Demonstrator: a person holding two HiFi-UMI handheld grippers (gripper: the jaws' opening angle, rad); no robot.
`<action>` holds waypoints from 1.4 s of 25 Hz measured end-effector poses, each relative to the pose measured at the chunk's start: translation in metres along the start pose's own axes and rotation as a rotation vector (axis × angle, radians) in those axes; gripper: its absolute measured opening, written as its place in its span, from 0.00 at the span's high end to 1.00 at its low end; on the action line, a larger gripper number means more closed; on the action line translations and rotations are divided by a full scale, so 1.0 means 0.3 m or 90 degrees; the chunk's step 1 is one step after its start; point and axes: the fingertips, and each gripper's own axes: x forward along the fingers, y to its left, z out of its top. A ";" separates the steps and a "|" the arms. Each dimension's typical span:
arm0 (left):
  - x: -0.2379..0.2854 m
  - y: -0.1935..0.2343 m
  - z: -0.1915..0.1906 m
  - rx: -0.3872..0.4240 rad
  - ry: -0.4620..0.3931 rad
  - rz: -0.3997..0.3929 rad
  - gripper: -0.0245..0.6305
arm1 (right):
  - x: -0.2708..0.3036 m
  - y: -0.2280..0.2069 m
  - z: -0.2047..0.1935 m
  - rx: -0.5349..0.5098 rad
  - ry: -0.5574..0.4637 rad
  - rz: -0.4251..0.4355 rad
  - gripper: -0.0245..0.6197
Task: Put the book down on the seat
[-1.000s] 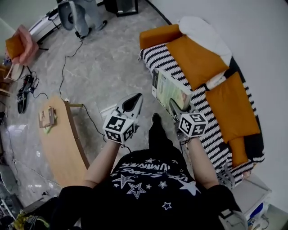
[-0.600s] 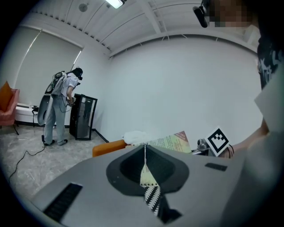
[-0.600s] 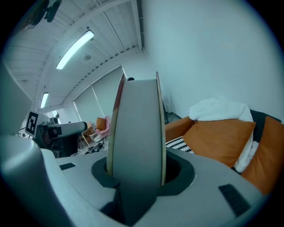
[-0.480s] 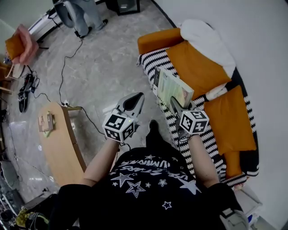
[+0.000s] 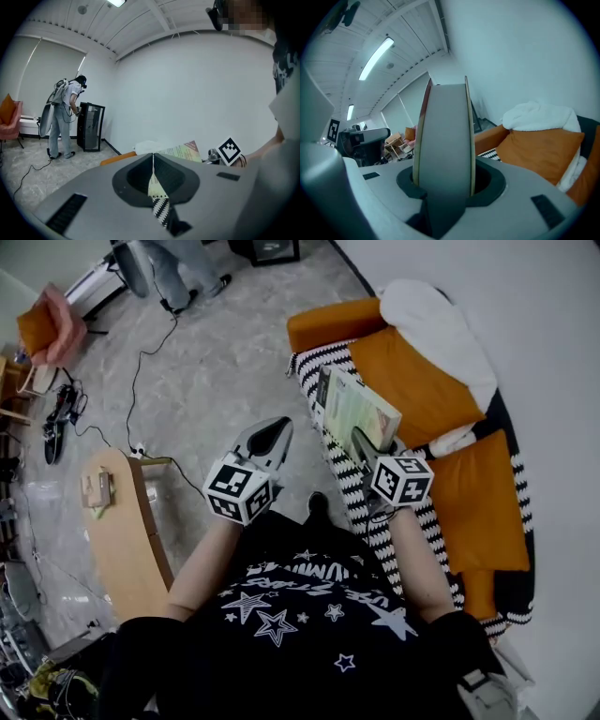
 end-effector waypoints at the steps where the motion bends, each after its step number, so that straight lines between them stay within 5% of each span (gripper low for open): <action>1: 0.009 0.000 0.006 -0.003 -0.001 0.001 0.94 | 0.000 -0.005 0.009 -0.001 0.002 -0.001 0.70; 10: 0.084 0.116 0.015 -0.021 -0.003 0.003 0.94 | 0.078 -0.024 0.023 -0.007 0.024 -0.017 0.70; 35: 0.660 0.686 0.080 -0.024 0.104 -0.146 0.94 | 0.705 -0.229 0.140 0.098 0.099 -0.161 0.70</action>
